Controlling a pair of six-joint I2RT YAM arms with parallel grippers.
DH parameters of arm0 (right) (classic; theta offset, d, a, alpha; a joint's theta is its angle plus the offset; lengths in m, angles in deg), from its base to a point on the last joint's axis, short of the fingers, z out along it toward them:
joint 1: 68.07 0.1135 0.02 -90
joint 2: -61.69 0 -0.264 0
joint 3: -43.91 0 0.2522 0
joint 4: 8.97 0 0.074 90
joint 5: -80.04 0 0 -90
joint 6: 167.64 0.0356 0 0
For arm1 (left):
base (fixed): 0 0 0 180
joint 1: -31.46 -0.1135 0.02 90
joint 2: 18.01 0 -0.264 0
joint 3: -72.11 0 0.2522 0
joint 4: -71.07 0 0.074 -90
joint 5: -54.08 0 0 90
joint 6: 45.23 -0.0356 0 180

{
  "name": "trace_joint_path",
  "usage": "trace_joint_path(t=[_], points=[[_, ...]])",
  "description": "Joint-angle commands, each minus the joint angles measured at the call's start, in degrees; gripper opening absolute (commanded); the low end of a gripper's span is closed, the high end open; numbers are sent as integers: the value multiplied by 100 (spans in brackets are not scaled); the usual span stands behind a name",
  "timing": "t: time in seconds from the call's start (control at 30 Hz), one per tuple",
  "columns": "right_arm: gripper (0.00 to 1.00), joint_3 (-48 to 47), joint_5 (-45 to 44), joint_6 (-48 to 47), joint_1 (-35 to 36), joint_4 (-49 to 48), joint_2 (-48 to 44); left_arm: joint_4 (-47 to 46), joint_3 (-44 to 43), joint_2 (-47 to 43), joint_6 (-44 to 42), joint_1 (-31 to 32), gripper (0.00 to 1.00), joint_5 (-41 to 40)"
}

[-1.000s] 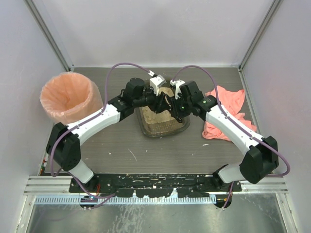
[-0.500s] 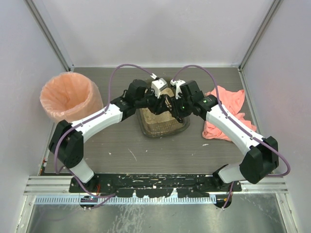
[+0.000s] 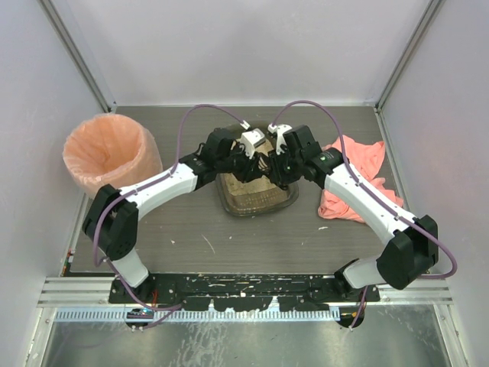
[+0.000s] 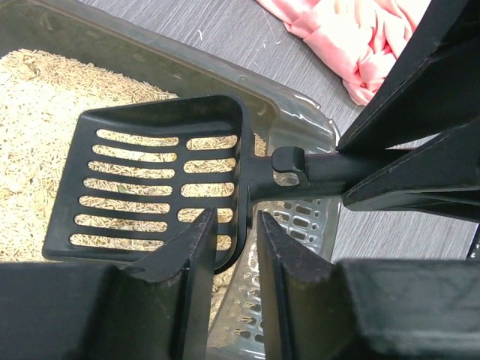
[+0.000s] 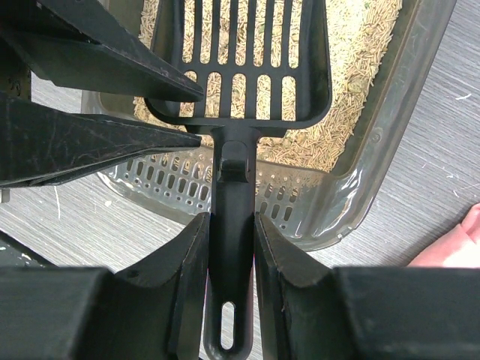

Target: Clean the litter box

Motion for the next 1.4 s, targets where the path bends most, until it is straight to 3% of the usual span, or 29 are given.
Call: trace_joint_path(t=[0.0, 0.1, 0.23, 0.27, 0.4, 0.6, 0.73, 0.87, 0.97, 1.1, 1.37], points=[[1, -296, -54, -8, -13, -197, -198, -11, -214, 22, -78, 70, 23, 171], [2, -296, -83, -4, -13, -228, -207, 147, -316, 66, -120, 65, 1, 249], [8, -283, -156, 16, -12, -263, -231, 243, -413, 82, -59, 70, 0, 273], [13, -276, -192, 30, -9, -268, -250, 227, -408, 60, -29, 70, 0, 263], [52, -196, -494, 52, -12, -326, -417, 98, -331, -49, 86, 68, 0, 136], [76, 64, -1001, 311, -13, -609, -887, -204, -231, -124, 504, 68, 0, -152], [77, 529, -1538, 1043, -18, -1128, -1503, -635, -123, -163, 1276, 72, 0, -575], [76, 1159, -2497, 2512, -11, -1536, -2145, -1360, 203, -275, 2219, 76, 0, -947], [75, 1729, -2614, 3545, -13, -2050, -2601, -1756, 381, -327, 2842, 81, 0, -1181], [74, 2228, -2452, 4210, -11, -2744, -2950, -1842, 453, -350, 3006, 187, 0, -1561], [74, 2375, -2402, 4978, -10, -3164, -2679, -2306, 594, -250, 3112, 243, 0, -1376]])
